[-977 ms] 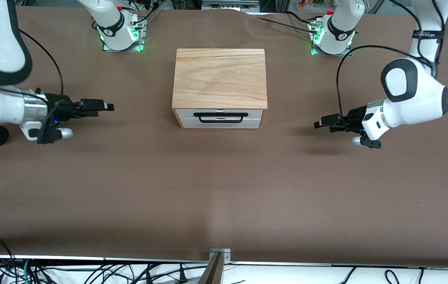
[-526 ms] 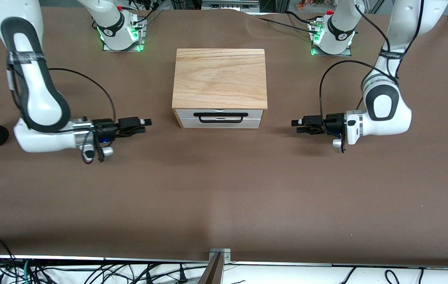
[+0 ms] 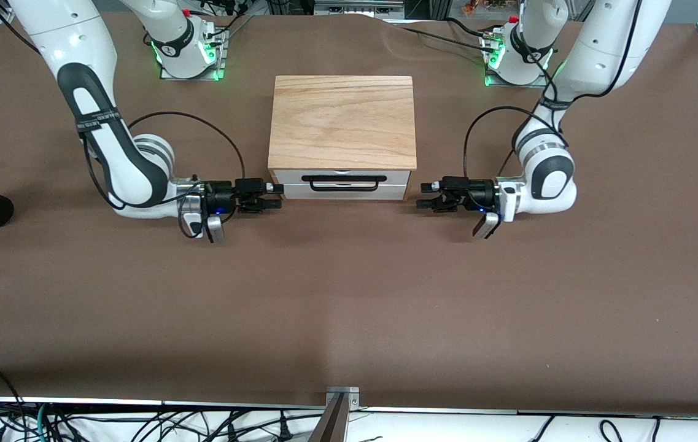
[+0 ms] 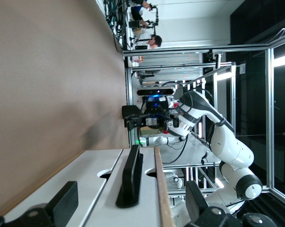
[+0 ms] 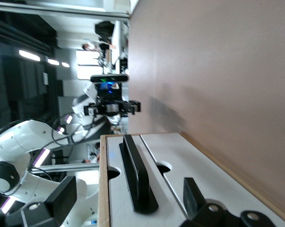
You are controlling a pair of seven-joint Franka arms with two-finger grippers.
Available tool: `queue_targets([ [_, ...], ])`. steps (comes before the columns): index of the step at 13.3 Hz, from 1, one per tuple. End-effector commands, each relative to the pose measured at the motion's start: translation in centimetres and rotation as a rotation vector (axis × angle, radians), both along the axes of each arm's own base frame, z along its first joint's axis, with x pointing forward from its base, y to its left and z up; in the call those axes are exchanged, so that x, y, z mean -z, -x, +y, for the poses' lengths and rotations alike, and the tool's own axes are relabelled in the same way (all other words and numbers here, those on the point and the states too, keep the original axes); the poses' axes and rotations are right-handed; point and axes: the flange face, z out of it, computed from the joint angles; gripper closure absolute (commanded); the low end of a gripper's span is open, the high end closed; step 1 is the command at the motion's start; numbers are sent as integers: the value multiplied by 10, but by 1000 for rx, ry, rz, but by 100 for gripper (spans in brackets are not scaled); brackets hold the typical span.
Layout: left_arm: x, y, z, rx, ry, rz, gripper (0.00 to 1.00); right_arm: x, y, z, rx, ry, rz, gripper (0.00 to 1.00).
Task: Pull top drawer with both arms simultaneously
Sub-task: 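Close the left gripper on one drawer end while the right gripper grips the other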
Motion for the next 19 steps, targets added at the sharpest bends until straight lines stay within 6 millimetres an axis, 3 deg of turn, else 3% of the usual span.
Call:
queue_targets([
  [1, 8, -4, -19, -19, 42, -48, 8, 9, 16, 12, 12, -36, -11, 4],
  [4, 3, 4, -49, -26, 93, -31, 15, 13, 25, 29, -14, -50, 5, 8],
  [9, 19, 16, -67, -15, 88, 0, 21, 34, 31, 38, -28, -61, -4, 14],
  [11, 23, 19, -73, -29, 82, 12, 24, 38, 35, 44, -36, -68, 7, 26],
  [12, 24, 22, -82, -38, 87, 20, 33, 39, 34, 48, -40, -72, 7, 29],
  [14, 25, 26, -94, -58, 73, 35, 40, 37, 35, 55, -21, -89, 16, 31],
  [19, 24, 32, -96, -42, 64, 34, 43, 39, 38, 65, -9, -104, 31, 47],
])
